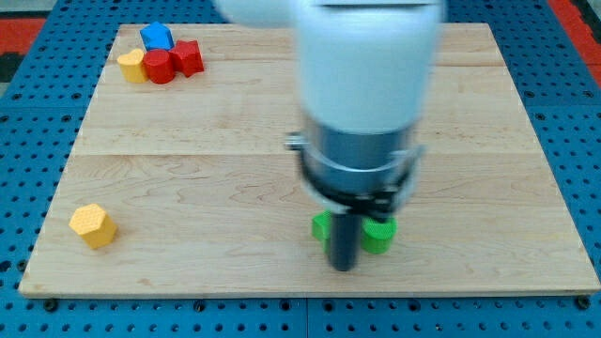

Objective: Slide the green blocks at center right of the board

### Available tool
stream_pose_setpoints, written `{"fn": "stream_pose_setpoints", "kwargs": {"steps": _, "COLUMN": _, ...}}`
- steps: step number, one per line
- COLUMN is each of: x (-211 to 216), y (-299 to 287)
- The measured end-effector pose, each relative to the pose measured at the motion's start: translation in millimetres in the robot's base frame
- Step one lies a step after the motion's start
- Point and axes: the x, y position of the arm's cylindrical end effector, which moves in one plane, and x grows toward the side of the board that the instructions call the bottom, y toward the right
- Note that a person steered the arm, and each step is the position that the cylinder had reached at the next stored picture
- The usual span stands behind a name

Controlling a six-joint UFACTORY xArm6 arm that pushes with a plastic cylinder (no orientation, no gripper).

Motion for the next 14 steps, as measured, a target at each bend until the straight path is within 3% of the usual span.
{"fn": "stream_pose_setpoints", "kwargs": {"steps": 1, "x": -0.9, "y": 44.2}}
{"fn": "stream_pose_setpoints", "kwargs": {"steps": 3, "x": -48.6, "y": 36.8}}
{"fn": "stream_pose_setpoints", "kwargs": {"steps": 4, "x": -12.1, "y": 85.2}}
{"fn": "stream_pose_setpoints", "kwargs": {"steps": 5, "x": 24.2, "y": 29.0}}
{"fn": "stream_pose_setpoints", "kwargs": {"steps": 6, "x": 27.4, "y": -41.4}}
{"fn": "stream_pose_setpoints", "kwargs": {"steps": 7, "x": -6.3, "y": -48.1}}
{"fn": "stream_pose_setpoints", "kwargs": {"steps": 9, "x": -73.4, "y": 2.1}}
{"fn": "stream_pose_setpoints", "kwargs": {"steps": 12, "x": -138.5, "y": 105.3}}
{"fn": "stream_pose_setpoints", "kwargs": {"steps": 14, "x": -104.0, "y": 135.1}}
